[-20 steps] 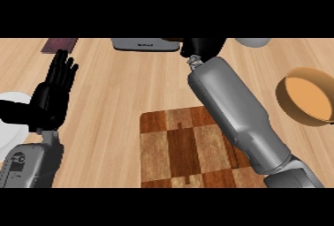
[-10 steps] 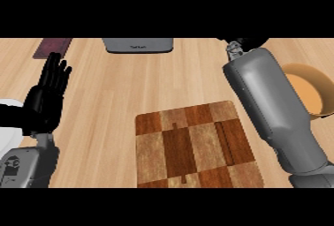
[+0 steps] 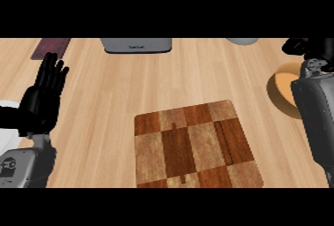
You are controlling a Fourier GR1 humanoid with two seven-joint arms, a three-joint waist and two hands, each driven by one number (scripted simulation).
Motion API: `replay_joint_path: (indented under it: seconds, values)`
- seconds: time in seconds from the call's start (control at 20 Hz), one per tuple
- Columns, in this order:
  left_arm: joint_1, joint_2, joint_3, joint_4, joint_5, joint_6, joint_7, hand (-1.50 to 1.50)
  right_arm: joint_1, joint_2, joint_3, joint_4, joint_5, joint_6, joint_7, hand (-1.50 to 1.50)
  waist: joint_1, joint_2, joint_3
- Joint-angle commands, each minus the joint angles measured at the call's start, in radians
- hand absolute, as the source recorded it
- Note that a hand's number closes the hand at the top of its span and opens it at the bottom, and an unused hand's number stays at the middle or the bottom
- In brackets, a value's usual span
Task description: Pick the sweet potato from the cutting board and place it in the pot
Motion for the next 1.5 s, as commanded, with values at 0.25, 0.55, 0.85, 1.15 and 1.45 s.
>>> replay_joint_path:
  seconds: [0.25,0.55,0.85,1.15,1.45]
  values:
    - [-0.038,-0.003,-0.002,-0.047,-0.014,0.025,0.082,0.0,0.255,-0.145,-0.182,-0.129,-0.181,-0.05,-0.214,1.5,0.016,0.004,0.0]
    - [-0.023,-0.032,-0.018,-0.009,-0.012,-0.015,0.013,0.0,0.206,-0.171,-0.251,0.216,-0.214,-0.236,-0.394,1.5,0.031,0.011,0.0]
    - [0.004,-0.024,-0.004,-0.027,-0.027,-0.015,0.01,0.0,0.209,-0.183,-0.272,0.328,-0.253,-0.186,-0.433,1.5,0.03,0.009,0.0]
    - [-0.09,-0.016,0.007,0.066,-0.04,-0.012,-0.005,0.0,0.146,-0.147,-0.402,0.497,-0.483,-0.162,-0.56,-1.5,0.028,0.014,0.001]
    - [-0.032,-0.014,0.012,-0.019,-0.027,-0.018,0.032,0.0,0.152,-0.173,-0.422,0.541,-0.569,-0.208,-0.807,-1.5,0.029,0.009,0.001]
